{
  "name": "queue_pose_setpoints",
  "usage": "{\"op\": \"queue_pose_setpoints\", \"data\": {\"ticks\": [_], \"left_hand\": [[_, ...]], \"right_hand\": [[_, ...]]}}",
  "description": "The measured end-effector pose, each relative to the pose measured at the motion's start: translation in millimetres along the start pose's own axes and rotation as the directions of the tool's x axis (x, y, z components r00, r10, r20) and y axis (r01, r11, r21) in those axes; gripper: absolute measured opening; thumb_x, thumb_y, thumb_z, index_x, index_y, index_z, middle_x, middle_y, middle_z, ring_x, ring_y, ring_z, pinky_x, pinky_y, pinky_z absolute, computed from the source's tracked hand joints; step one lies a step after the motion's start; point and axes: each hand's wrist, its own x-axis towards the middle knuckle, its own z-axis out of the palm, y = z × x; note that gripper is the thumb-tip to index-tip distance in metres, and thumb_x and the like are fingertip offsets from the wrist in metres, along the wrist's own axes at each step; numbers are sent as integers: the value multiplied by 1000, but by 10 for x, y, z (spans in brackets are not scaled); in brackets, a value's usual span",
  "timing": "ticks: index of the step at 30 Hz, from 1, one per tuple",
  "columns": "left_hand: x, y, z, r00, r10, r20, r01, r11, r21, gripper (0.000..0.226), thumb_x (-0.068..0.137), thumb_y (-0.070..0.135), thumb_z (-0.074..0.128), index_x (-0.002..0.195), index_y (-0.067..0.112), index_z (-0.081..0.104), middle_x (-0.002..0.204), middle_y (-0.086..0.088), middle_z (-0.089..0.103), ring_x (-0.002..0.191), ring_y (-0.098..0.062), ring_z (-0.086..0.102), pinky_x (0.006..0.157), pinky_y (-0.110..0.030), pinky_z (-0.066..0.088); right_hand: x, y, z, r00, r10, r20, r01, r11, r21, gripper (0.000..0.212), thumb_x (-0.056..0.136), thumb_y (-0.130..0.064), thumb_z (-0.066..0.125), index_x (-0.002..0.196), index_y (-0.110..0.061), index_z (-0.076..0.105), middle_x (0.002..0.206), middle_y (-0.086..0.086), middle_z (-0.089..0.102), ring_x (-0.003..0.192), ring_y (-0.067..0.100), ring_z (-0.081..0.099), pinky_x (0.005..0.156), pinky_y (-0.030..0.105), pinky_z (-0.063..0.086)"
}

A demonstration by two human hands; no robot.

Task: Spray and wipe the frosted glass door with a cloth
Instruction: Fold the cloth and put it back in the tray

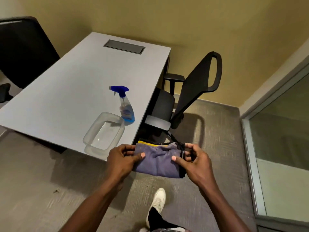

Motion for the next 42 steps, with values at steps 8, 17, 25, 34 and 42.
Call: {"op": "queue_pose_setpoints", "data": {"ticks": [8, 17, 25, 34, 42], "left_hand": [[734, 99, -473, 985, -71, -160, 75, 997, 18, 34, 78, 18, 102, 106, 18, 83, 92, -1, 87, 89, -24, 84, 89, -50, 71], [1479, 60, -1228, 971, -23, -237, 63, 985, 163, 33, 78, 25, 103, 104, 22, 83, 96, -3, 85, 91, -25, 82, 92, -53, 69], [2210, -149, -2030, 997, 5, -82, 23, 940, 340, 37, 84, 27, 98, 116, 14, 83, 99, -4, 84, 94, -24, 80, 89, -45, 68], [2497, -411, -2183, 989, 23, 146, -89, 882, 463, 49, 82, 19, 99, 127, 12, 78, 111, -5, 84, 88, -17, 78, 82, -28, 61], [2577, -684, -1997, 987, 86, 133, -144, 838, 527, 47, 84, 16, 96, 126, 7, 78, 112, -11, 84, 96, -29, 80, 87, -38, 62]], "right_hand": [[667, -239, 801, 998, -1, 67, 5, 998, -66, 53, 77, -25, 96, 117, -37, 62, 86, -9, 71, 76, 10, 68, 76, 39, 64], [994, -633, 1758, 990, -10, 141, 23, 995, -92, 44, 86, -24, 88, 126, -28, 69, 87, -11, 69, 75, 5, 64, 77, 33, 64], [912, -898, 2789, 995, 103, 1, -102, 993, -55, 38, 88, -23, 87, 120, -34, 69, 88, -14, 72, 79, 5, 71, 72, 30, 64], [941, -925, 3452, 958, 190, -216, -219, 968, -119, 31, 91, -18, 84, 121, -19, 73, 91, -7, 73, 79, 9, 70, 66, 12, 51], [957, -838, 3744, 971, 101, -215, -166, 937, -307, 30, 95, -20, 77, 124, -18, 69, 102, 3, 77, 87, 19, 72, 79, 39, 64]]}}
